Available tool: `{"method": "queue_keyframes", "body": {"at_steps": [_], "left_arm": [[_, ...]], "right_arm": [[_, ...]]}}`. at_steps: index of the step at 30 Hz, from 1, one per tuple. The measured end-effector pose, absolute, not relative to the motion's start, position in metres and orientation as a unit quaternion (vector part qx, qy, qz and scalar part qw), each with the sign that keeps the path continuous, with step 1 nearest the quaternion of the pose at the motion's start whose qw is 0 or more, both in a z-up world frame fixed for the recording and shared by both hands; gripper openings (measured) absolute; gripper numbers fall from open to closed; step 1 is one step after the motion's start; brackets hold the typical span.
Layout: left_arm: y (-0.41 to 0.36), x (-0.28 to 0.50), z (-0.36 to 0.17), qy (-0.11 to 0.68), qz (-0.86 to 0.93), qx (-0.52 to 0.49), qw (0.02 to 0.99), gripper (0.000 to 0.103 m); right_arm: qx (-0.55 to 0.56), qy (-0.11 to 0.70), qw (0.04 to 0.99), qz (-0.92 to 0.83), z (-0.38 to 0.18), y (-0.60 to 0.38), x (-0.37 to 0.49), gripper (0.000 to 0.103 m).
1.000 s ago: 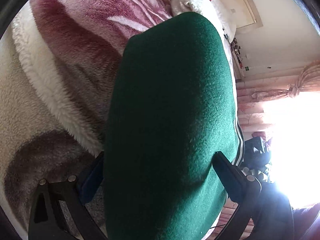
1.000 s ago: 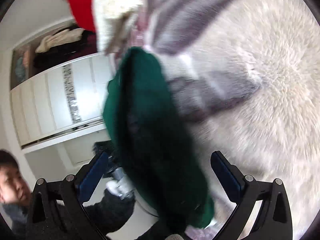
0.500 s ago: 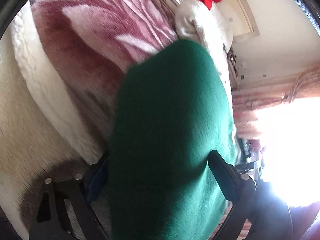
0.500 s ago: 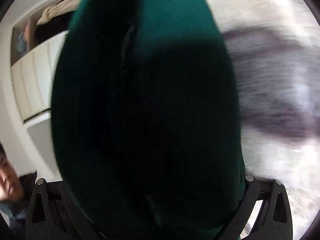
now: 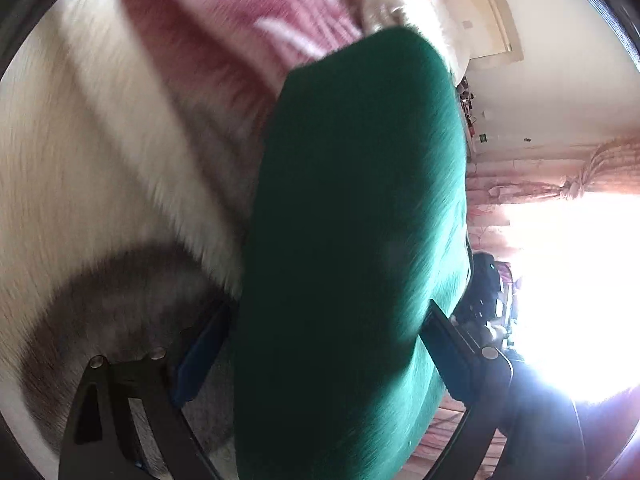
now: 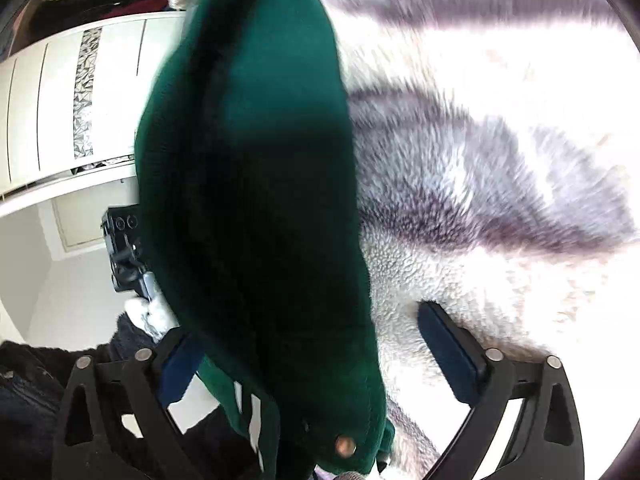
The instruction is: Fold large clothes
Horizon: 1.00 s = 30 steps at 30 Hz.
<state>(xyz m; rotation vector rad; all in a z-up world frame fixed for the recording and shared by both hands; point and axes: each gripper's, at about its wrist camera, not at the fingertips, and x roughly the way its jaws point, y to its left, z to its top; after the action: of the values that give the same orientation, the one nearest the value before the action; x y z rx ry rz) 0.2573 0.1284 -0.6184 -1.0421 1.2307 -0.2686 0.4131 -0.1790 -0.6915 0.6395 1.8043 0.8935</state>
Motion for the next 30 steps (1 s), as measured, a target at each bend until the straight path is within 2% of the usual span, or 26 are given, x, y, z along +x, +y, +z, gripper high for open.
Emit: {"method": "queue_keyframes", "body": {"at_steps": [3,6,9,11,12,13,16,17,19,24,30], "left_arm": [[0.128,0.259,-0.623,0.543,-0.123,-0.478,0.68,0.094],[0.122,0.269,-0.621,0.541,-0.131,-0.467,0.687,0.094],[0.119,0.28,-0.615,0.54,-0.13,-0.452,0.698,0.093],[0.118,0.28,-0.608,0.538,-0.123,-0.434,0.712,0.082],[0.117,0.281,-0.606,0.538,-0.121,-0.428,0.716,0.077],[0.117,0.282,-0.604,0.537,-0.122,-0.424,0.719,0.072],[0.119,0.283,-0.593,0.53,-0.118,-0.42,0.727,0.057],[0.119,0.284,-0.59,0.529,-0.119,-0.419,0.729,0.055],[0.118,0.293,-0.58,0.529,-0.123,-0.404,0.736,0.051],[0.118,0.316,-0.552,0.533,-0.147,-0.376,0.744,0.048],[0.133,0.379,-0.504,0.515,-0.188,-0.346,0.761,0.047]], "right_arm": [[0.305,0.729,0.478,0.383,-0.702,-0.192,0.415,0.103],[0.41,0.686,0.424,0.426,-0.709,-0.179,0.423,0.103],[0.403,0.691,0.438,0.411,-0.72,-0.157,0.426,0.102],[0.405,0.684,0.452,0.403,-0.719,-0.157,0.429,0.093],[0.404,0.681,0.466,0.395,-0.717,-0.16,0.428,0.079],[0.411,0.678,0.473,0.386,-0.716,-0.162,0.426,0.07],[0.416,0.668,0.495,0.367,-0.708,-0.157,0.42,0.062],[0.423,0.664,0.5,0.362,-0.703,-0.151,0.417,0.06],[0.431,0.656,0.51,0.353,-0.693,-0.141,0.412,0.046],[0.439,0.64,0.535,0.335,-0.659,-0.12,0.405,0.041],[0.451,0.61,0.561,0.331,-0.624,-0.106,0.428,0.04]]}}
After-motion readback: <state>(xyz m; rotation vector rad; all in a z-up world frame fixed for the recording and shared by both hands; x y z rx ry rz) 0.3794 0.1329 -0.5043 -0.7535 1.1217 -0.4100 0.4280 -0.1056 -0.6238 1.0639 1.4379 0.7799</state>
